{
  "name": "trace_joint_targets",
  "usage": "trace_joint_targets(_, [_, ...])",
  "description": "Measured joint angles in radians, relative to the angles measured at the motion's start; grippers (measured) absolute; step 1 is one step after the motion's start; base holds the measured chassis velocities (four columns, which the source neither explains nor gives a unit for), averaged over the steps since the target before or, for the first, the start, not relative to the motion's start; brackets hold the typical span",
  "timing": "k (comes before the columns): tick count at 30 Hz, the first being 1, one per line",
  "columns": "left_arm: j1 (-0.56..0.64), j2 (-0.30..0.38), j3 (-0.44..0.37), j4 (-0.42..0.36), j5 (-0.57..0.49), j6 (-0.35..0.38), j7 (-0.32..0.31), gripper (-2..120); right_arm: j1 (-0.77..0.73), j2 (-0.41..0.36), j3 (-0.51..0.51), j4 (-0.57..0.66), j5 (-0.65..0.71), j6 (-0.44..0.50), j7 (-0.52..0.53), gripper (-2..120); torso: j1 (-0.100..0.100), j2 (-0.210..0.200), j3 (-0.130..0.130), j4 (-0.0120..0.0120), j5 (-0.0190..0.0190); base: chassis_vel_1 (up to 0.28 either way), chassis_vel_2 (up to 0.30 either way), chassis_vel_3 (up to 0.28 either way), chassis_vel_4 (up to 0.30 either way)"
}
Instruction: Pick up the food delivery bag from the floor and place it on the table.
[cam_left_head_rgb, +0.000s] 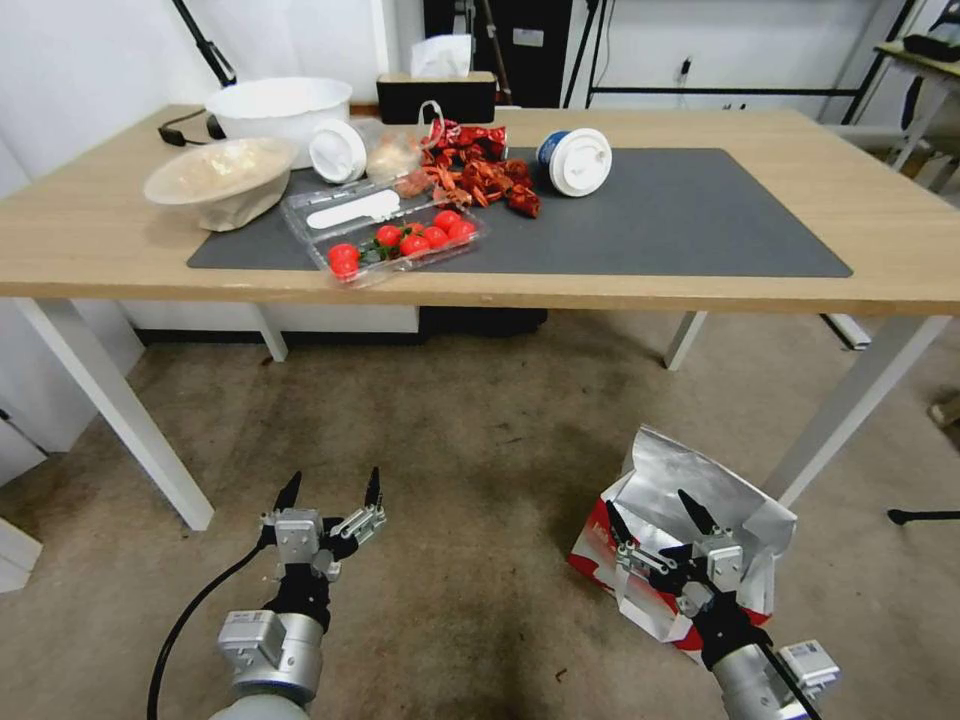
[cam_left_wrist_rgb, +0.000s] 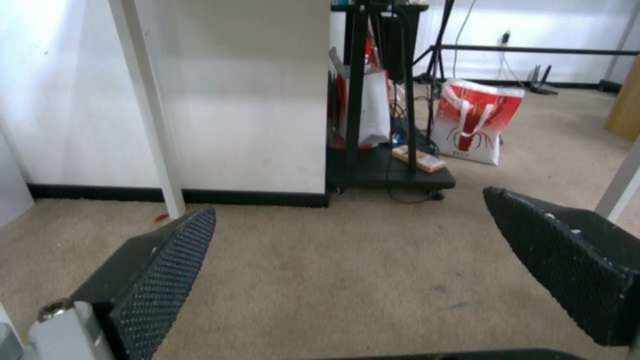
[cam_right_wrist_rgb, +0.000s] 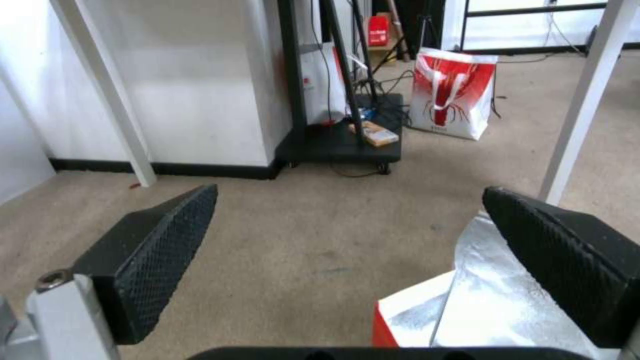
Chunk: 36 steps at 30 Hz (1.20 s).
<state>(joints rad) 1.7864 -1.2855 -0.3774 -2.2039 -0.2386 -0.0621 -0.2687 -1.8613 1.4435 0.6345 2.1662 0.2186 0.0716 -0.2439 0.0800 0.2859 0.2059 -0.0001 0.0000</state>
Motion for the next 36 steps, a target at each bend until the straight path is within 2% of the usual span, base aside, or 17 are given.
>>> trace_joint_targets(36, [-0.004,-0.003,0.001,0.014,0.001,-0.005,-0.008,100,0.006,-0.004,0.007,0.0,0.007,-0.001,-0.006,100,-0.033,-0.142,-0.109,0.0,0.0,0.0,0.0,0.0,0.0])
